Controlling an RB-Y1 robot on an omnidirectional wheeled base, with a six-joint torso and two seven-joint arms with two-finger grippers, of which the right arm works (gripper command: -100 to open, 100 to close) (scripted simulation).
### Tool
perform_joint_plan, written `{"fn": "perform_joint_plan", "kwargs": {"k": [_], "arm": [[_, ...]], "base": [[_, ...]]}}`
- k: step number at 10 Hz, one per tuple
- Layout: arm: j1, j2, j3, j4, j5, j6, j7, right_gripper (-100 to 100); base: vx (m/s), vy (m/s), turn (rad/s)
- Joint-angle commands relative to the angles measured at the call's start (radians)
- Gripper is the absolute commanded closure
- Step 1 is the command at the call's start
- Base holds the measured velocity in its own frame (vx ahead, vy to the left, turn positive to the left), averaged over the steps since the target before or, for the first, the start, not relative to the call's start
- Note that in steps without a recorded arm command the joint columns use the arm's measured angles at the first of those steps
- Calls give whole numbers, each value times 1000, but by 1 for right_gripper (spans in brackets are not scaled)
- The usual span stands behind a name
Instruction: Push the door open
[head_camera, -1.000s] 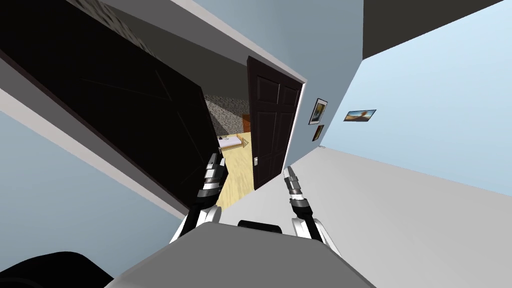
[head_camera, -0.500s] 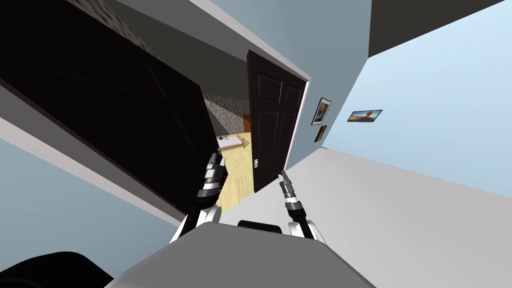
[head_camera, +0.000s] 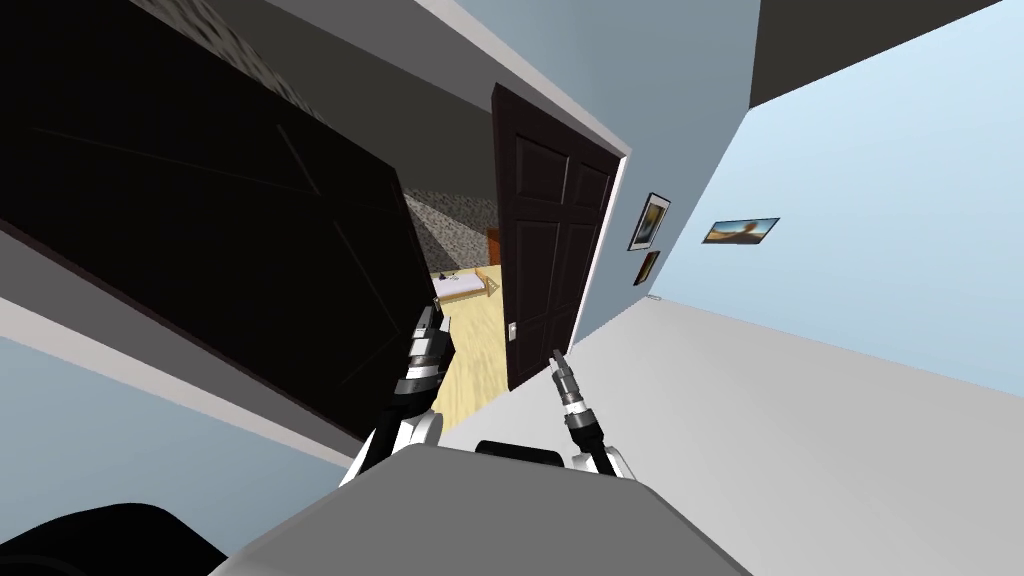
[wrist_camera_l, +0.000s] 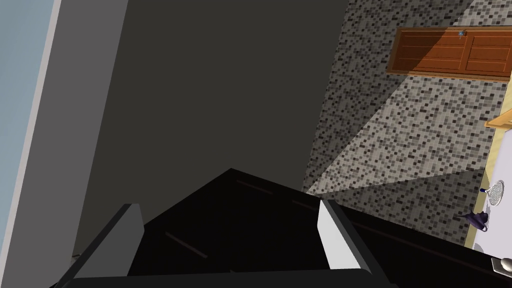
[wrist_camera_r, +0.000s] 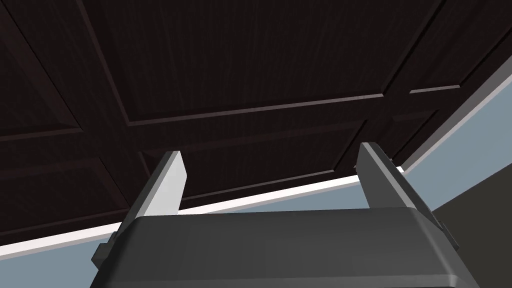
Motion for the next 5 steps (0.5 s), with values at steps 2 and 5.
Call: {"fn": "perform_joint_plan", "kwargs": {"k": [2,5], "arm": [[-7,0,27,63,19,-13,-12,-100],[-18,-1,54,137,39,-31,-25,-100]], "base": [[99,7,24],[94,-10,20]]}}
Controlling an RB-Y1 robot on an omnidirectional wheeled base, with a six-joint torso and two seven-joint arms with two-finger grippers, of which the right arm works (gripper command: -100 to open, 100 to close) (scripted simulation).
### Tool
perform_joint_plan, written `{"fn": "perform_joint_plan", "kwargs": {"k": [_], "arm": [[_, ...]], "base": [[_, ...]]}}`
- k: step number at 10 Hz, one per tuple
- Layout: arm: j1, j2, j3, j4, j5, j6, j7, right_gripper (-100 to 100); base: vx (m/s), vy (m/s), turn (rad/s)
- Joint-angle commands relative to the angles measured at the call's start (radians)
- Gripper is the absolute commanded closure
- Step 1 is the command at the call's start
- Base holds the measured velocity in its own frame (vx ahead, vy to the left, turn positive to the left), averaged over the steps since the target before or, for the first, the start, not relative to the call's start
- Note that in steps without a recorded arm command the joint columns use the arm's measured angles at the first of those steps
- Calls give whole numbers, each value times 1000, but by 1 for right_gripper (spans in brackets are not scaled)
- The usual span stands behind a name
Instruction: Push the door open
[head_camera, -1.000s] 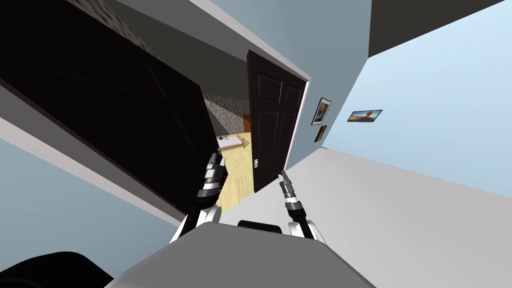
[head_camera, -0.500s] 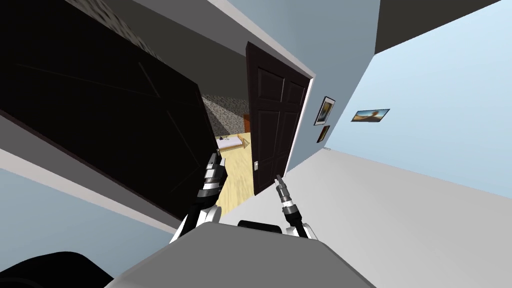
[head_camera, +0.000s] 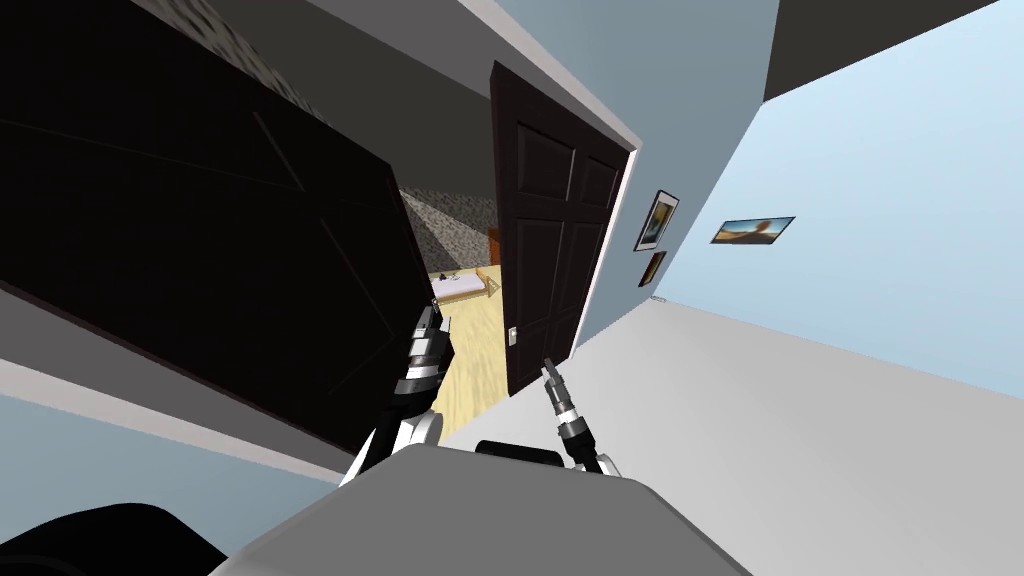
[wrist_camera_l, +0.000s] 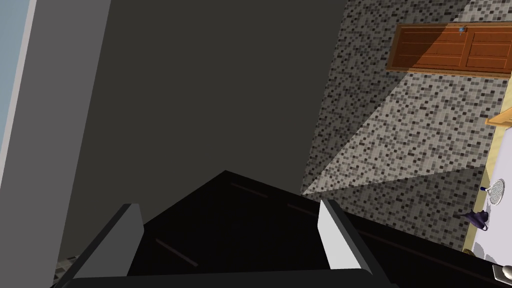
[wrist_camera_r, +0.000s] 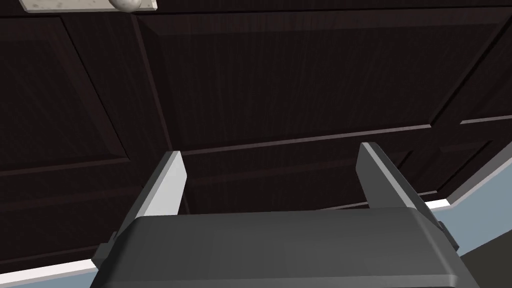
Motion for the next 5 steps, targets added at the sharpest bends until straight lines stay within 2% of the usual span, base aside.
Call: {"fn": "perform_joint_plan", "kwargs": {"k": [1,5], "arm": [[-7,-6,12,40,9,-10,-12,-100],[-20,-6,45,128,32,-32,-27,-100]], "base": [[94,-23,26],[102,-5,19]]}}
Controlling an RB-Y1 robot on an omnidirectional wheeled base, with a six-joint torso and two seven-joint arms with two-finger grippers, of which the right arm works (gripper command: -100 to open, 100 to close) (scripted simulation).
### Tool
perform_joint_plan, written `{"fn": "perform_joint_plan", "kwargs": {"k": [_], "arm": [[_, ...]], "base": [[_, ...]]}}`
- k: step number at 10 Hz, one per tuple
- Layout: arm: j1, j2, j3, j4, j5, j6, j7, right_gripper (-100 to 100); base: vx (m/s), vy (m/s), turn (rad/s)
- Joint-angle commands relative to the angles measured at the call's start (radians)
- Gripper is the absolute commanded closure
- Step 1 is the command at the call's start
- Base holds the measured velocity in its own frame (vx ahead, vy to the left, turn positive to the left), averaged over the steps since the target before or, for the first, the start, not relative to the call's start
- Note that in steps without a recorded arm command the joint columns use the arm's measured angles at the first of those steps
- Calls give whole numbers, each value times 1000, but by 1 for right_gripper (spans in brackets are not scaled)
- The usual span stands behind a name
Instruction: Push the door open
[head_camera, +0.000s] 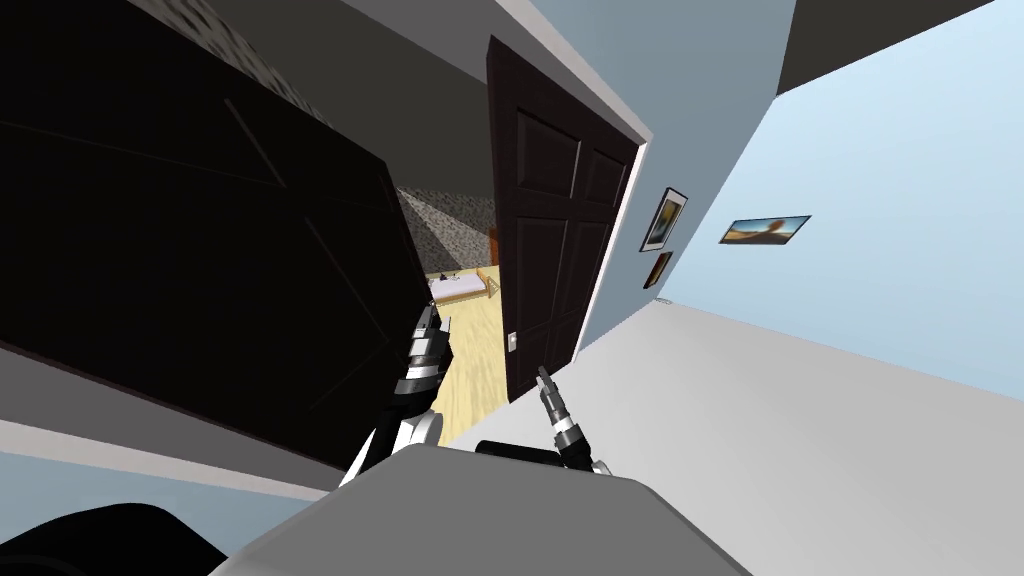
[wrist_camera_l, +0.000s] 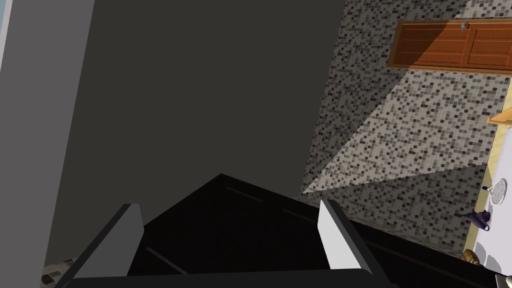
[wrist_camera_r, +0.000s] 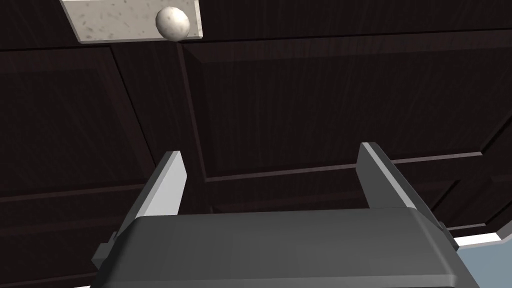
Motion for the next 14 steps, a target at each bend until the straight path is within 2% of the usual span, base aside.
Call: {"fn": "perform_joint_plan", "kwargs": {"k": [1,6,9,10,14], "arm": [[-5,2,12,42,9,-16,-3,-100],[-17,3,44,130,32,-38,-19,-100],[-30,6,78,223,57,-60,-35,-100],[-32,2,70,205,50,-56,-33,-100],[-55,12,60,246,40,-64,-21,-100]], "base": [[101,-18,23],[96,-8,16],[199,-28,26],[102,-22,10],[152,85,30]]}}
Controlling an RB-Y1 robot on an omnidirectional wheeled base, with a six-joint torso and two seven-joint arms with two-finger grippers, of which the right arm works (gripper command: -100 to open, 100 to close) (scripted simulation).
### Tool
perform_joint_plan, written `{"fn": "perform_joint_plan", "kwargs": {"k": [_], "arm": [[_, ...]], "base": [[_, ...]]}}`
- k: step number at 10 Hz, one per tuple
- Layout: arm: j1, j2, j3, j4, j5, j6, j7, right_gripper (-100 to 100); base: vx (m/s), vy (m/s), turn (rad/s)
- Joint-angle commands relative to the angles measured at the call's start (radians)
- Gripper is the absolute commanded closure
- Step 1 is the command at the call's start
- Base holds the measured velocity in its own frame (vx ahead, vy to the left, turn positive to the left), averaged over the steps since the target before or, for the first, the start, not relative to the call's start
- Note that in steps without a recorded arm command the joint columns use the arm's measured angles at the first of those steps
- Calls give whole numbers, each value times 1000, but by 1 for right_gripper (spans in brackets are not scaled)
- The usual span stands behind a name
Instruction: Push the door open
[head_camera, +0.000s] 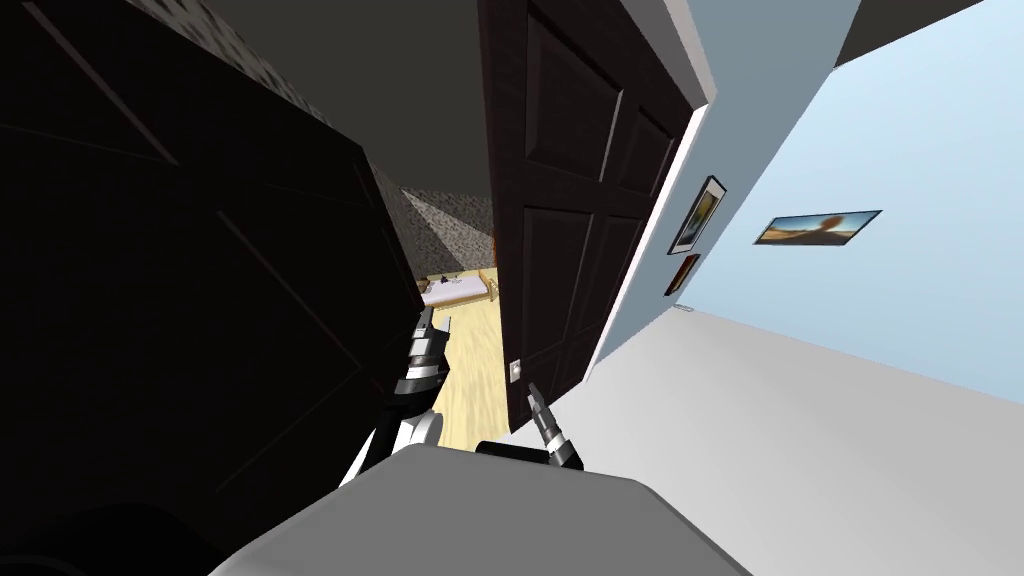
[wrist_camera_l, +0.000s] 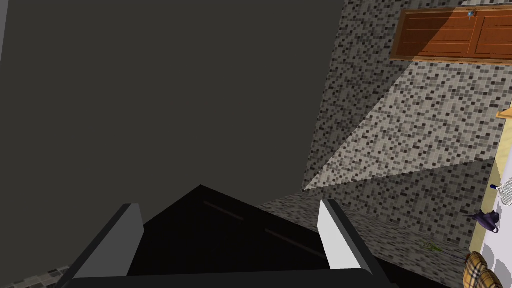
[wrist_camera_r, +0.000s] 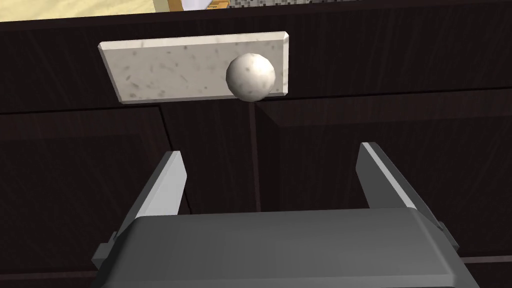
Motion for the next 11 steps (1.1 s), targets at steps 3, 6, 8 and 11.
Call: {"fn": "perform_joint_plan", "kwargs": {"k": [3,6,8,11], "arm": [[-20,14,-10,33,-9,-7,13,-100],[-25,20,-13,43,-12,-10,17,-100],[-25,20,-13,43,-12,-10,17,100],[-25,20,-13,43,-12,-10,17,100]], "base": [[152,117,28],[134,72,17],[-10,-11,8],[-12,-8,-2]]}}
